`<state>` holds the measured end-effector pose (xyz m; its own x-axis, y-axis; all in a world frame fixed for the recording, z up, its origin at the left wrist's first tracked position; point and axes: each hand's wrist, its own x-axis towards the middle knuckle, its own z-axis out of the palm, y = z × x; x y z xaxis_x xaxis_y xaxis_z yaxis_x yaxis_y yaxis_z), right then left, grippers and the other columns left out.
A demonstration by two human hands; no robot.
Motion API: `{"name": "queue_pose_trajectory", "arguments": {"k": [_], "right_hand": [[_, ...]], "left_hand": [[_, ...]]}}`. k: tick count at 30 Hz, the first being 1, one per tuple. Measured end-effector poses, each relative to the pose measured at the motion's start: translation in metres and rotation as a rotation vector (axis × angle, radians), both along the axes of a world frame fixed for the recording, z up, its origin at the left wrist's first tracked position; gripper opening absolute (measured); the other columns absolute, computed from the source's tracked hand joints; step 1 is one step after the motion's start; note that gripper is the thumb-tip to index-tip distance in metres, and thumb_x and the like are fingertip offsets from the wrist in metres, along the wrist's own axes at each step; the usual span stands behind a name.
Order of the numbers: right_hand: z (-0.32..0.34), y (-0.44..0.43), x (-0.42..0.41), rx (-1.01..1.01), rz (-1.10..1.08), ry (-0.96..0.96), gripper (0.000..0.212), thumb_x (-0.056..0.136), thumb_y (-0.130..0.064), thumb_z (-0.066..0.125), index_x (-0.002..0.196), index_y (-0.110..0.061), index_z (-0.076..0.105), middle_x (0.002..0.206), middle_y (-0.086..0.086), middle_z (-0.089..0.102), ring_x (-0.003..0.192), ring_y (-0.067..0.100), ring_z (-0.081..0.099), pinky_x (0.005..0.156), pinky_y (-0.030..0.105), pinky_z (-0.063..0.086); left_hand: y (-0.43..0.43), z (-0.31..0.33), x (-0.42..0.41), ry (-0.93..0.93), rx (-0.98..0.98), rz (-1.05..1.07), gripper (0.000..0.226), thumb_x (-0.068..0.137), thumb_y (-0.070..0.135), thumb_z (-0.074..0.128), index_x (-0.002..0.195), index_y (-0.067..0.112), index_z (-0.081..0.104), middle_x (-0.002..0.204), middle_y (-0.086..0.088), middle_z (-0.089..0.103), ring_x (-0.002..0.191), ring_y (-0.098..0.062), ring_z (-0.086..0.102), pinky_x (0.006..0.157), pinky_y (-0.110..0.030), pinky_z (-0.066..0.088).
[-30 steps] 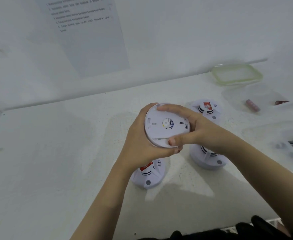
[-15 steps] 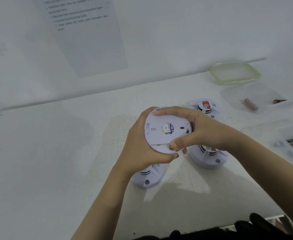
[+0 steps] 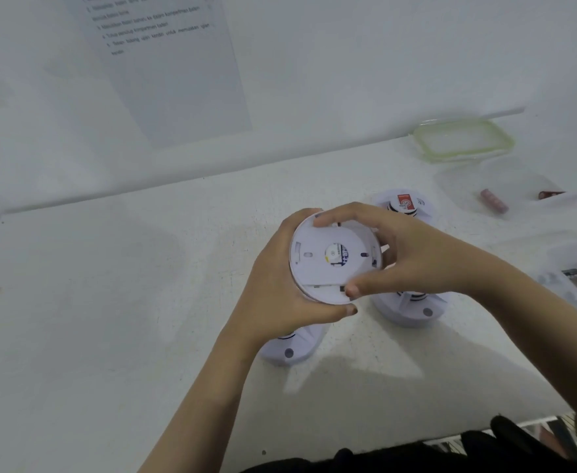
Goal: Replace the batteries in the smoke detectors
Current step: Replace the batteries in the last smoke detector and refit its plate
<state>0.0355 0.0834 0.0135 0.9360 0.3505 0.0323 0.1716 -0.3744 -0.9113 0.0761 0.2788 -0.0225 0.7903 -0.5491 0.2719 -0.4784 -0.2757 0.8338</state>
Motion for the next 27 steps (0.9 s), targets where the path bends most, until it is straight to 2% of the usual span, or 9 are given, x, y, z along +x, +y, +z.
{"name": "queue_pose_trajectory", "arguments": {"k": [2, 4, 7, 10, 14, 19, 23, 27], "right_hand": [[0.000, -0.001, -0.004, -0.043, 0.001, -0.001, 0.069, 0.071, -0.011, 0.082, 0.127, -0.034, 0.049, 0.118, -0.022, 0.055, 0.107, -0.001, 0.056, 0.072, 0.010, 0.048], [-0.001, 0.001, -0.007, -0.044, 0.013, -0.003, 0.069, 0.071, -0.008, 0.081, 0.128, -0.032, 0.049, 0.120, -0.025, 0.053, 0.109, -0.004, 0.053, 0.073, 0.008, 0.046], [-0.004, 0.003, -0.007, -0.046, 0.019, -0.014, 0.072, 0.070, -0.004, 0.081, 0.128, -0.034, 0.050, 0.125, -0.020, 0.050, 0.113, -0.001, 0.051, 0.075, 0.011, 0.048], [-0.006, 0.004, -0.007, -0.052, 0.004, 0.000, 0.073, 0.065, -0.009, 0.082, 0.122, -0.044, 0.053, 0.122, -0.018, 0.050, 0.113, 0.002, 0.051, 0.079, 0.017, 0.051], [-0.006, 0.012, -0.012, -0.106, 0.036, -0.057, 0.072, 0.059, -0.014, 0.075, 0.120, -0.045, 0.052, 0.110, -0.022, 0.049, 0.108, -0.003, 0.048, 0.084, 0.010, 0.043], [-0.007, 0.013, -0.016, -0.158, 0.063, -0.052, 0.074, 0.057, -0.020, 0.074, 0.119, -0.053, 0.051, 0.109, -0.021, 0.049, 0.110, 0.001, 0.048, 0.087, 0.012, 0.042], [0.001, 0.014, -0.018, -0.153, 0.114, -0.056, 0.071, 0.059, -0.011, 0.074, 0.118, -0.044, 0.051, 0.104, -0.032, 0.048, 0.102, -0.008, 0.049, 0.082, 0.007, 0.042], [-0.001, 0.011, -0.021, -0.163, 0.107, -0.033, 0.072, 0.061, -0.012, 0.074, 0.122, -0.043, 0.050, 0.106, -0.018, 0.048, 0.101, -0.005, 0.049, 0.080, 0.009, 0.043]], "left_hand": [[0.001, -0.005, -0.003, 0.019, 0.014, -0.005, 0.109, 0.049, 0.018, 0.094, 0.134, 0.042, 0.032, 0.128, 0.024, 0.052, 0.118, 0.003, 0.053, 0.089, -0.008, 0.043], [0.002, -0.008, -0.006, 0.024, 0.019, -0.012, 0.112, 0.049, 0.019, 0.094, 0.139, 0.037, 0.030, 0.130, 0.023, 0.052, 0.120, 0.003, 0.052, 0.090, -0.008, 0.043], [0.004, -0.008, -0.009, -0.006, 0.014, -0.001, 0.105, 0.049, 0.025, 0.091, 0.138, 0.029, 0.036, 0.130, 0.020, 0.054, 0.119, 0.001, 0.053, 0.091, -0.011, 0.045], [0.006, -0.007, -0.014, -0.034, 0.006, 0.011, 0.096, 0.047, 0.029, 0.091, 0.132, 0.027, 0.045, 0.125, 0.018, 0.057, 0.115, -0.003, 0.056, 0.088, -0.014, 0.048], [0.009, -0.008, -0.019, -0.032, -0.008, -0.004, 0.093, 0.044, 0.023, 0.092, 0.126, 0.033, 0.048, 0.118, 0.021, 0.059, 0.111, 0.001, 0.059, 0.083, -0.009, 0.046], [0.011, -0.008, -0.027, -0.028, -0.035, -0.025, 0.092, 0.044, 0.034, 0.089, 0.126, 0.035, 0.047, 0.118, 0.021, 0.060, 0.108, 0.000, 0.061, 0.083, -0.009, 0.047], [0.011, -0.007, -0.030, -0.029, -0.063, -0.039, 0.092, 0.044, 0.035, 0.088, 0.127, 0.034, 0.047, 0.119, 0.018, 0.061, 0.109, -0.003, 0.062, 0.085, -0.012, 0.048], [0.012, -0.008, -0.033, -0.023, -0.053, -0.043, 0.092, 0.044, 0.037, 0.088, 0.126, 0.036, 0.046, 0.119, 0.018, 0.062, 0.110, -0.004, 0.062, 0.085, -0.014, 0.049]]}}
